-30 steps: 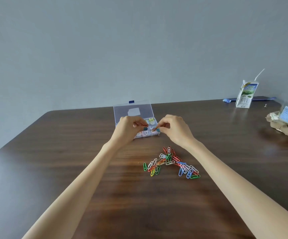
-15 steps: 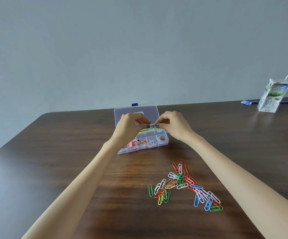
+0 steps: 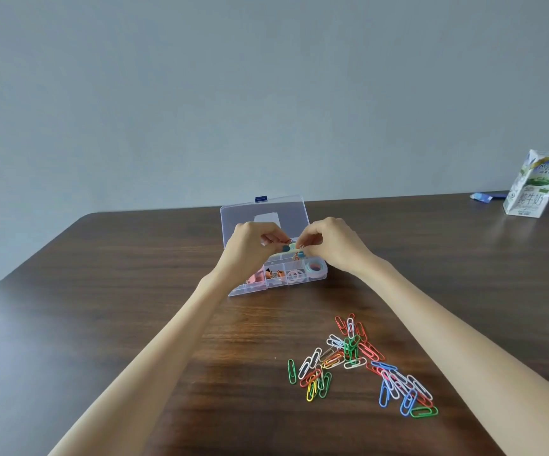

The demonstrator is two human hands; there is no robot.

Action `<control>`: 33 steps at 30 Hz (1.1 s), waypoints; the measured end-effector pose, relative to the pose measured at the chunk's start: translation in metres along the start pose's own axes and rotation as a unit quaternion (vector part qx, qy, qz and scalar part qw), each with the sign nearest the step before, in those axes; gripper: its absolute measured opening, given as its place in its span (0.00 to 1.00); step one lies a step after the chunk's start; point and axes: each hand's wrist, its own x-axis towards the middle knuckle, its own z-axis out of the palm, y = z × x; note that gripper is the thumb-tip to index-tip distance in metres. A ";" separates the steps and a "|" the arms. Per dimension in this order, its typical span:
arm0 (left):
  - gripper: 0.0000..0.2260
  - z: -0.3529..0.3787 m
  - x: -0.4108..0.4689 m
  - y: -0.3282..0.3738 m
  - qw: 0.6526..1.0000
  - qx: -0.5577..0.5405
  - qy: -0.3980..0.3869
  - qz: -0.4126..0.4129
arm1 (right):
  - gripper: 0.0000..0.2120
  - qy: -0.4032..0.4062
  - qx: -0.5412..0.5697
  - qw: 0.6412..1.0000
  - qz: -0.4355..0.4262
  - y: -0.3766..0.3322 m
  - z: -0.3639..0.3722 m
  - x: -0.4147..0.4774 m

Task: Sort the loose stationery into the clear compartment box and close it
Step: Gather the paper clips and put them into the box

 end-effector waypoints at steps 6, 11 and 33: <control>0.05 0.007 0.003 0.000 1.000 0.012 -0.010 -0.002 | 0.08 0.013 0.010 1.000 -0.003 0.002 -0.001 0.001; 0.05 0.015 0.004 0.000 1.000 0.019 -0.012 -0.005 | 0.02 0.017 0.024 1.000 -0.010 0.006 0.001 0.001; 0.05 0.023 -0.007 0.007 0.998 0.059 0.010 -0.009 | 0.02 0.027 0.090 0.995 -0.029 0.021 -0.007 -0.009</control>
